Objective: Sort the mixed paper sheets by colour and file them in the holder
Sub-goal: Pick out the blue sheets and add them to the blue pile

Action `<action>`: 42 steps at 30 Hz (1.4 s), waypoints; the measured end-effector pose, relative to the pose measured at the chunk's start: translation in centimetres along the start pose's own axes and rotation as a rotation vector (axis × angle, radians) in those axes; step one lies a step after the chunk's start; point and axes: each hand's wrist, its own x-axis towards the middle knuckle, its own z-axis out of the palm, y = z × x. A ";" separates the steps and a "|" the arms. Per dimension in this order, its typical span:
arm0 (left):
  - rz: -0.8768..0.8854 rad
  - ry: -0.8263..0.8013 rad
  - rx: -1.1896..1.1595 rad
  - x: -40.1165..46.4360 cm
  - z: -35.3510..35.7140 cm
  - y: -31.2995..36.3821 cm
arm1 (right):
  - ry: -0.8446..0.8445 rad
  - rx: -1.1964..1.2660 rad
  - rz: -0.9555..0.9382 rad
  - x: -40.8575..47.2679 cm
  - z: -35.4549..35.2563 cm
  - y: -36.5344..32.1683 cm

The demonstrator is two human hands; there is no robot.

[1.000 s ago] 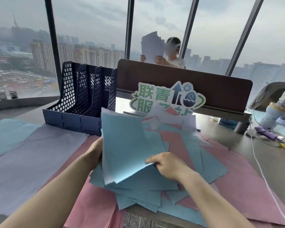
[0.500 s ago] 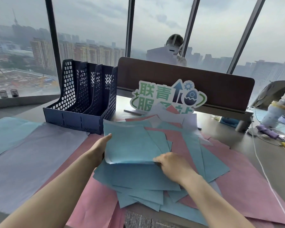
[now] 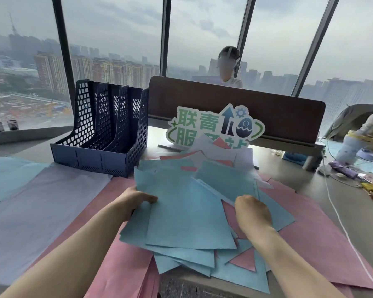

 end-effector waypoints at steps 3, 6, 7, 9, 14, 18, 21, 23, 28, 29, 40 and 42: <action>0.007 0.034 0.015 0.2 0.2 0.0 | -0.075 -0.048 0.049 0.1 -0.1 0.6; 0.009 0.048 -0.008 0.2 0.1 0.0 | -0.115 -0.103 0.056 0.5 -0.1 1.4; 0.013 0.050 -0.022 0.2 0.1 0.0 | -0.136 -0.120 0.046 0.7 0.0 1.7; 0.030 0.066 -0.049 0.2 -0.2 0.1 | -0.188 -0.101 -0.033 1.4 0.4 2.2; 0.109 0.130 -0.064 0.7 -0.9 0.6 | -0.285 0.168 -0.208 3.0 1.1 2.7; 0.176 0.181 0.018 0.8 -1.7 1.2 | -0.021 0.124 -0.113 2.8 1.1 2.1; 0.201 0.193 0.019 0.7 -2.4 1.3 | 0.416 0.319 -0.111 2.6 0.7 0.2; 0.205 0.195 0.011 0.5 -2.7 1.2 | 0.595 0.406 -0.218 2.4 0.2 -2.2; 0.162 0.187 -0.048 0.4 -4.1 0.9 | 0.606 0.296 -0.578 1.5 1.0 -8.2; 0.149 0.188 -0.055 0.5 -4.3 0.7 | 0.582 0.275 -0.643 1.4 1.5 -8.9; 0.184 0.147 -0.037 1.3 -4.3 0.2 | -0.033 0.342 -0.840 0.8 1.1 -9.5; 0.253 0.206 0.006 1.0 -4.0 0.5 | -0.084 0.526 -0.695 0.9 0.7 -9.3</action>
